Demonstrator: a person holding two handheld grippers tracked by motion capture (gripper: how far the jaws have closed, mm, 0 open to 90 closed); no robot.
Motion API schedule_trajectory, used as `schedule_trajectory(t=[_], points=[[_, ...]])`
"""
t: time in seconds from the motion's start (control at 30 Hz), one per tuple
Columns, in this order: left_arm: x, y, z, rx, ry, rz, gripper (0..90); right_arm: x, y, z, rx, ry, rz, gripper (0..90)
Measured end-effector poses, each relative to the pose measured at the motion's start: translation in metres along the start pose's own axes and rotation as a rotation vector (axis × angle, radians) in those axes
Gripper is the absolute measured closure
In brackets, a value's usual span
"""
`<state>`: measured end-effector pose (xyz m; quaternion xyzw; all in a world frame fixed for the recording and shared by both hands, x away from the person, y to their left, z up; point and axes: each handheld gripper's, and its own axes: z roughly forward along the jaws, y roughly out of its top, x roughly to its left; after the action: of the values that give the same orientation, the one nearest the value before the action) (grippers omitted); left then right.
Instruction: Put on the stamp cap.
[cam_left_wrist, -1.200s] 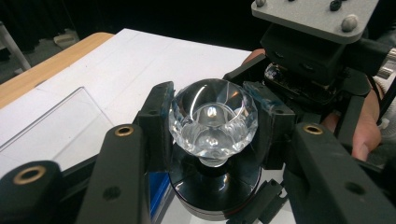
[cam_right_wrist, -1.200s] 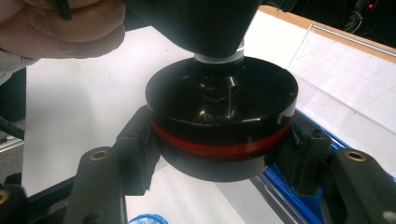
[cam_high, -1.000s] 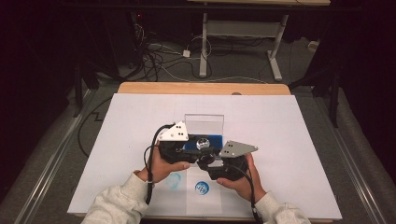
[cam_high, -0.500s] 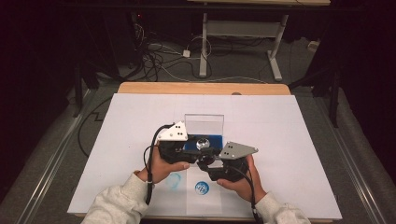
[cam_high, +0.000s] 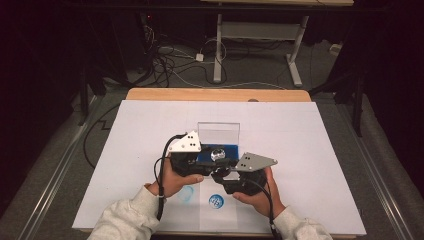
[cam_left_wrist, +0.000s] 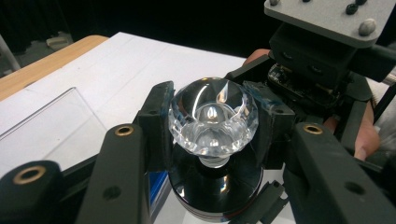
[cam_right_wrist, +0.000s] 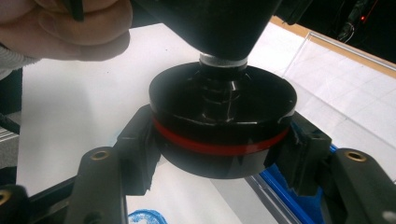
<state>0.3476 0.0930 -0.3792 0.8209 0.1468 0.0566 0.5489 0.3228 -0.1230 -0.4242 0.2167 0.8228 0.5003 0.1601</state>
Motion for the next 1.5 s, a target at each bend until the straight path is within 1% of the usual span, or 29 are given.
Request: schedule_trajectory(t=[0.13, 0.17, 0.27, 0.37, 0.43, 0.5, 0.6, 0.73, 0.87, 0.97, 1.03, 1.1, 1.27, 1.33, 1.4, 1.47, 1.5], points=[[0.0, -0.001, 0.0, -0.004, 0.002, -0.002, 54.7, 0.001, -0.001, 0.0, 0.006, -0.006, -0.01, 38.6], [0.0, -0.001, 0.0, -0.007, 0.0, -0.005, 54.8, 0.001, -0.001, 0.0, -0.001, -0.005, -0.008, 38.6], [0.0, -0.001, 0.001, -0.001, 0.0, -0.007, 54.7, 0.0, -0.001, 0.0, 0.003, -0.005, -0.012, 38.6], [-0.001, -0.001, 0.001, 0.013, 0.004, 0.003, 54.7, 0.0, -0.001, 0.0, 0.011, -0.008, -0.017, 38.5], [-0.002, -0.002, 0.003, 0.021, 0.005, 0.002, 54.7, 0.0, -0.002, 0.001, 0.02, -0.002, -0.019, 38.5], [-0.001, -0.002, 0.003, 0.022, 0.004, -0.001, 54.7, 0.0, -0.003, 0.0, 0.028, -0.011, -0.029, 38.5], [-0.001, -0.003, 0.003, 0.025, 0.003, -0.001, 54.7, 0.0, -0.003, 0.001, 0.033, -0.01, -0.031, 38.5], [-0.004, -0.002, 0.004, 0.04, 0.016, 0.017, 54.7, -0.001, -0.005, 0.001, 0.033, -0.001, -0.03, 38.3], [-0.006, -0.001, 0.004, 0.043, 0.022, 0.028, 54.7, 0.0, -0.006, 0.001, 0.025, 0.0, -0.032, 38.1], [-0.006, -0.001, 0.002, 0.039, 0.022, 0.029, 54.7, 0.0, -0.006, 0.0, 0.019, -0.002, -0.033, 38.1], [-0.007, 0.0, 0.002, 0.038, 0.026, 0.035, 54.7, 0.0, -0.006, 0.0, 0.017, -0.005, -0.042, 38.1], [-0.008, 0.001, 0.001, 0.037, 0.029, 0.039, 54.7, 0.0, -0.006, -0.001, 0.01, -0.002, -0.037, 38.0], [-0.009, 0.002, -0.001, 0.03, 0.033, 0.044, 54.7, 0.001, -0.005, -0.001, -0.001, -0.009, -0.042, 37.9], [-0.008, 0.003, -0.002, 0.015, 0.026, 0.036, 54.7, 0.002, -0.006, 0.0, 0.007, -0.017, -0.044, 37.5], [-0.009, 0.004, -0.004, 0.01, 0.032, 0.041, 54.7, 0.003, -0.006, 0.002, 0.019, -0.022, -0.053, 36.9], [-0.009, 0.005, -0.006, 0.005, 0.027, 0.043, 54.7, 0.004, -0.007, 0.003, 0.025, -0.025, -0.064, 36.0], [-0.01, 0.006, -0.006, 0.004, 0.033, 0.047, 54.7, 0.004, -0.007, 0.003, 0.028, -0.028, -0.066, 35.6]])
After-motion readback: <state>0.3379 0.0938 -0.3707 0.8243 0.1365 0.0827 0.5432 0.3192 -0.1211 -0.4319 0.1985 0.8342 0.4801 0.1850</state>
